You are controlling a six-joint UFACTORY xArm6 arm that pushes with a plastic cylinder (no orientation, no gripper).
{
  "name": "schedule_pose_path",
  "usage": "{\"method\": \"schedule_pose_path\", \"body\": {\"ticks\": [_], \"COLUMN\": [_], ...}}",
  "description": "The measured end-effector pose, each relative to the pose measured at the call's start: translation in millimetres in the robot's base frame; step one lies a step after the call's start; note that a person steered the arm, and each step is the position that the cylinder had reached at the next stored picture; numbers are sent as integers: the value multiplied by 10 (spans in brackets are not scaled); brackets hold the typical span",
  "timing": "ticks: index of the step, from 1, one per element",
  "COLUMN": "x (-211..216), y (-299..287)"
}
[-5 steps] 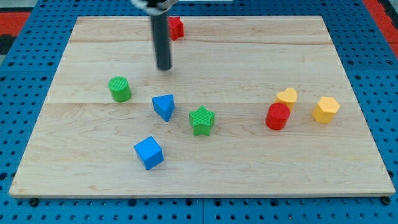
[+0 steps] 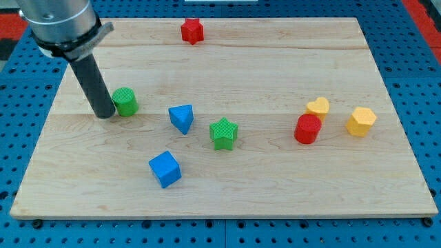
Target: Slide the green circle to the center
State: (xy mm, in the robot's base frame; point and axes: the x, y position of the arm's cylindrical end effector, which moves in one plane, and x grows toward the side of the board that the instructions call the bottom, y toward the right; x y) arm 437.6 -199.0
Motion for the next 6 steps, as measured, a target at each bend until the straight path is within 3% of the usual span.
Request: {"method": "schedule_pose_path", "body": {"ticks": [1,4,6], "x": [-136,-235,-452], "y": [135,1626,2074]}}
